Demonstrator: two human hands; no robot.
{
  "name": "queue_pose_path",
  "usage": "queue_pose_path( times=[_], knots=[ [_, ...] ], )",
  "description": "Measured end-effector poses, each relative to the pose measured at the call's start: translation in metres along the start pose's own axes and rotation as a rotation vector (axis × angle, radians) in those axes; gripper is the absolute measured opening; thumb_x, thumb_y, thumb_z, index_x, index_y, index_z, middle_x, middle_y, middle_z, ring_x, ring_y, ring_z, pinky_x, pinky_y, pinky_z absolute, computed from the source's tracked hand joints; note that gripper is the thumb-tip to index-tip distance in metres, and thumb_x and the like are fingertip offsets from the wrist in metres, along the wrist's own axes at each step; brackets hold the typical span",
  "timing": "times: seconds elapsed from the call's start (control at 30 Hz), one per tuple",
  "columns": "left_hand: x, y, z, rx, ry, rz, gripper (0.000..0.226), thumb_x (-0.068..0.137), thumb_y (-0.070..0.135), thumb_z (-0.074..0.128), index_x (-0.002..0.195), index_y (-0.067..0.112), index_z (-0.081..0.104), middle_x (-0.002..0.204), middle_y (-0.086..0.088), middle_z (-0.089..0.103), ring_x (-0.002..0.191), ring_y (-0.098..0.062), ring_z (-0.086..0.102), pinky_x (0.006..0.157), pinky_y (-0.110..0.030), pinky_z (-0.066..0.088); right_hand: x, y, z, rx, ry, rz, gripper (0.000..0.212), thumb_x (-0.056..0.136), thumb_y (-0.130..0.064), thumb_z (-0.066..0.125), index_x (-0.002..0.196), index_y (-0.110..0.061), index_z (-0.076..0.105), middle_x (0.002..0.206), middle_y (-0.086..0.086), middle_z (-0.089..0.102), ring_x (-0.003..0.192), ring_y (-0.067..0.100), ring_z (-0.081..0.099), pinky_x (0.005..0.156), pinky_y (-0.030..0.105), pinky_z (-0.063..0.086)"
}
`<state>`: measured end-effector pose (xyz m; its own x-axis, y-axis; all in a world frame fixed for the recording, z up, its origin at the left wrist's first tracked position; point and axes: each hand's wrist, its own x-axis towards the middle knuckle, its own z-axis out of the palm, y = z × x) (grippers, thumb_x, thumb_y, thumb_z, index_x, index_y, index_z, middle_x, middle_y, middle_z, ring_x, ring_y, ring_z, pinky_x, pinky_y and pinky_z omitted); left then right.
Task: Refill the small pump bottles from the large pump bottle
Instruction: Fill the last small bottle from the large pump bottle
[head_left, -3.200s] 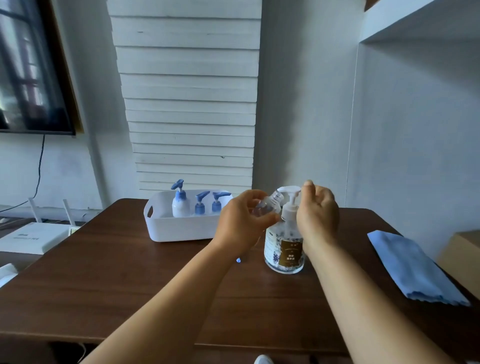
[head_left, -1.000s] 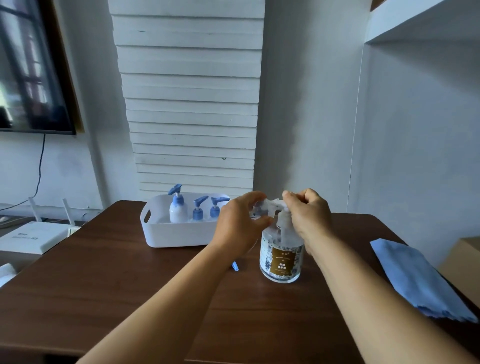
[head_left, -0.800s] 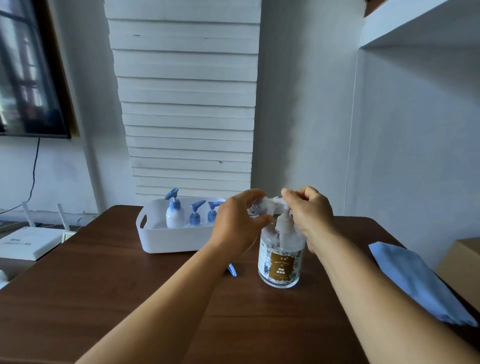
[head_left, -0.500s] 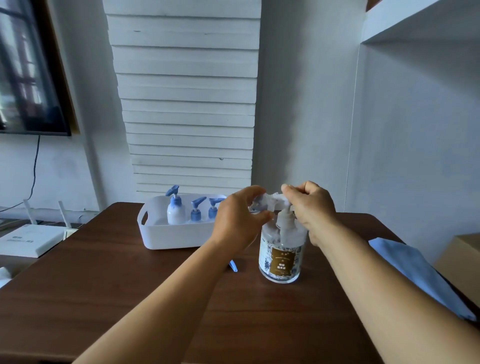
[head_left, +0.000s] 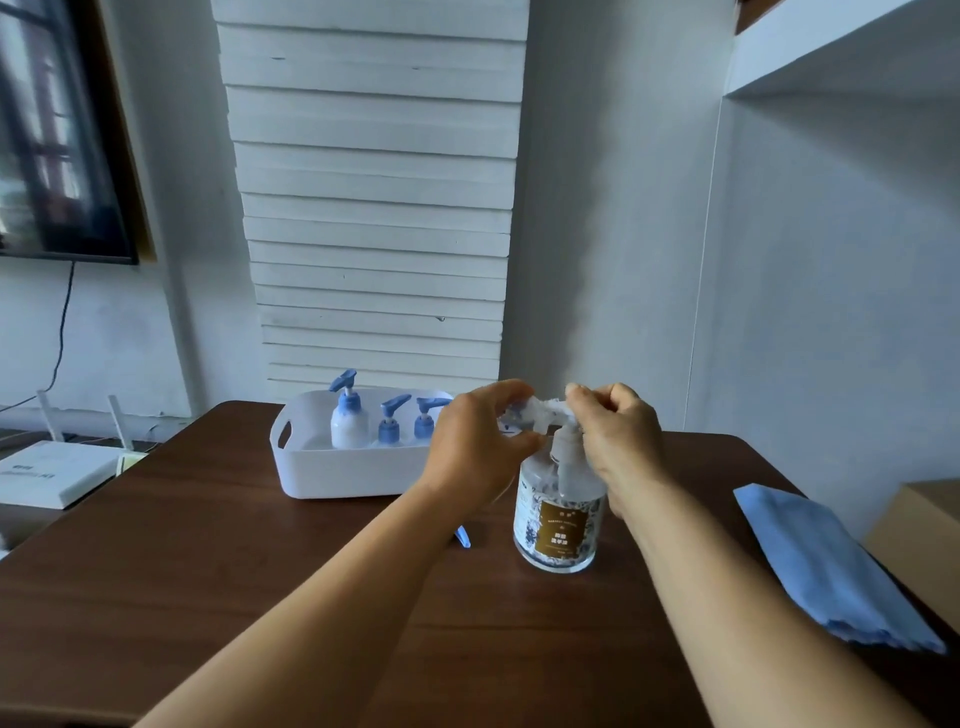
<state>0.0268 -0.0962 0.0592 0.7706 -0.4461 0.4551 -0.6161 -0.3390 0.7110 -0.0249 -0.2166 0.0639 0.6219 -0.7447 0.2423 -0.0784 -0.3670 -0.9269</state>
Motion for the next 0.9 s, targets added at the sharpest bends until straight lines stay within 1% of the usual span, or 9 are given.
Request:
queue_pose_path(
  times=[0.13,0.17,0.27,0.4,0.5,0.57,0.63,0.77,0.9],
  knots=[
    [-0.002,-0.003,-0.001,-0.024,-0.004,-0.015,0.045,0.076,0.021,0.075,0.119,0.026,0.061,0.104,0.012,0.065,0.093,0.0,0.055,0.069,-0.006,0.036,0.0,-0.003,0.0,-0.024,-0.031,0.013,0.028,0.091,-0.037,0.056,0.075,-0.015,0.049,0.071,-0.001,0.054,0.063,0.009,0.047,0.05,0.023,0.034],
    [-0.001,-0.001,-0.002,-0.029,0.0,-0.009,0.046,0.077,0.02,0.075,0.12,0.026,0.061,0.104,0.012,0.064,0.094,0.0,0.055,0.07,-0.006,0.036,0.003,-0.007,-0.003,-0.027,-0.042,0.009,0.029,0.091,-0.037,0.056,0.073,-0.016,0.049,0.071,-0.001,0.053,0.063,0.01,0.047,0.05,0.023,0.033],
    [0.003,0.002,-0.004,-0.023,0.008,0.007,0.048,0.077,0.02,0.074,0.122,0.027,0.059,0.109,0.012,0.065,0.093,0.002,0.052,0.078,-0.01,0.035,0.006,-0.01,-0.006,-0.027,-0.042,-0.008,0.029,0.091,-0.037,0.057,0.072,-0.017,0.048,0.069,-0.001,0.053,0.063,0.011,0.048,0.05,0.023,0.034],
    [-0.001,-0.005,0.001,-0.017,-0.014,-0.024,0.048,0.076,0.021,0.075,0.121,0.027,0.06,0.109,0.012,0.066,0.091,0.003,0.052,0.077,-0.008,0.034,-0.004,0.002,0.002,-0.03,-0.007,0.005,0.028,0.091,-0.037,0.055,0.076,-0.014,0.05,0.07,-0.001,0.054,0.063,0.01,0.048,0.05,0.023,0.035],
    [-0.002,-0.004,-0.002,-0.049,-0.007,-0.032,0.047,0.075,0.021,0.075,0.12,0.027,0.061,0.106,0.011,0.066,0.094,-0.001,0.057,0.079,-0.011,0.037,0.0,-0.007,-0.003,-0.061,-0.032,-0.003,0.029,0.091,-0.037,0.056,0.073,-0.015,0.048,0.069,-0.001,0.052,0.063,0.011,0.047,0.05,0.024,0.035],
    [0.001,0.001,-0.005,-0.053,0.0,-0.013,0.047,0.076,0.021,0.075,0.121,0.026,0.06,0.107,0.011,0.065,0.094,0.0,0.055,0.079,-0.011,0.036,0.006,-0.014,-0.008,-0.068,-0.062,-0.012,0.028,0.092,-0.037,0.056,0.074,-0.015,0.049,0.069,-0.001,0.052,0.064,0.011,0.047,0.051,0.024,0.034],
    [0.003,0.003,-0.005,-0.038,-0.005,0.003,0.048,0.077,0.021,0.074,0.122,0.026,0.059,0.11,0.011,0.065,0.093,0.002,0.053,0.078,-0.008,0.034,0.006,-0.011,-0.008,-0.058,-0.06,-0.013,0.027,0.091,-0.037,0.056,0.077,-0.015,0.051,0.071,-0.001,0.053,0.065,0.011,0.048,0.051,0.024,0.035],
    [-0.001,-0.002,-0.002,-0.019,-0.033,-0.016,0.049,0.076,0.022,0.075,0.122,0.026,0.059,0.112,0.01,0.066,0.091,0.003,0.052,0.07,-0.005,0.035,-0.003,0.001,0.001,-0.03,-0.016,-0.001,0.028,0.091,-0.037,0.055,0.073,-0.016,0.049,0.071,0.0,0.053,0.067,0.013,0.048,0.051,0.024,0.035],
    [0.001,0.001,-0.006,-0.031,-0.026,-0.013,0.049,0.076,0.023,0.075,0.123,0.024,0.059,0.112,0.008,0.066,0.093,0.001,0.053,0.079,-0.011,0.036,0.002,-0.011,-0.005,-0.05,-0.051,0.012,0.027,0.091,-0.038,0.056,0.078,-0.014,0.052,0.073,0.0,0.055,0.066,0.011,0.048,0.051,0.024,0.036]
  ],
)
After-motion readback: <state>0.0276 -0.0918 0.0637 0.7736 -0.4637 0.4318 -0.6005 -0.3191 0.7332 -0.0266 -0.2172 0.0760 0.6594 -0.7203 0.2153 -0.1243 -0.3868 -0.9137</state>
